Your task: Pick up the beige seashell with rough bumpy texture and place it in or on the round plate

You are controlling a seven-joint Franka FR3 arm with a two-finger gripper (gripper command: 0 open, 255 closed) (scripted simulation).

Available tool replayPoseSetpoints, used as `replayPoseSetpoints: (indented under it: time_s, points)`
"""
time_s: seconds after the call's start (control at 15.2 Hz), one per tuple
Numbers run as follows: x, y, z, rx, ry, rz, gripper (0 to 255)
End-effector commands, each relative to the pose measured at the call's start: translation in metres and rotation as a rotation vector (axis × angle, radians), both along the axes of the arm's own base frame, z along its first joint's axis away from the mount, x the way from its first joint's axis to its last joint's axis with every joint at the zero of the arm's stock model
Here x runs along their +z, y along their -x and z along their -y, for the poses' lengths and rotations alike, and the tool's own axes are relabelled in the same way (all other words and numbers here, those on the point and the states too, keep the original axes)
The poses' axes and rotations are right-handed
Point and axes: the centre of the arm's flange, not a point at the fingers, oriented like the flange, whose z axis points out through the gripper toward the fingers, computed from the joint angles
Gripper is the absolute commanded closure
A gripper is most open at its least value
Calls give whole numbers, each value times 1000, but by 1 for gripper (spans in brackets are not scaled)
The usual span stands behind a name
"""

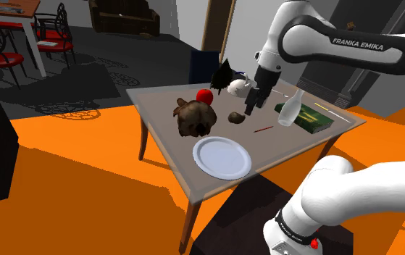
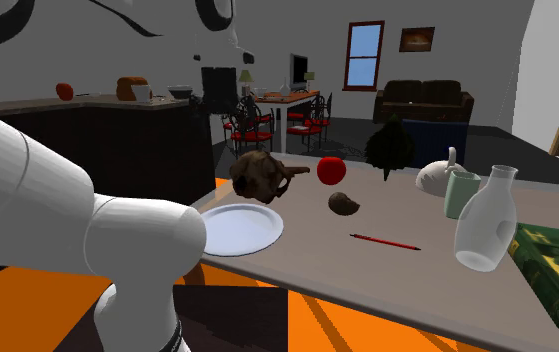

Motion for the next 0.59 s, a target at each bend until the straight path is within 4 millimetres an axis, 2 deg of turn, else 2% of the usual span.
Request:
replayPoseSetpoints:
  time_s: [0.0,0.53]
  points:
    - [-11,-5,25,-2,2,11,0]
    - [-62,-24,113,-12,6,47,0]
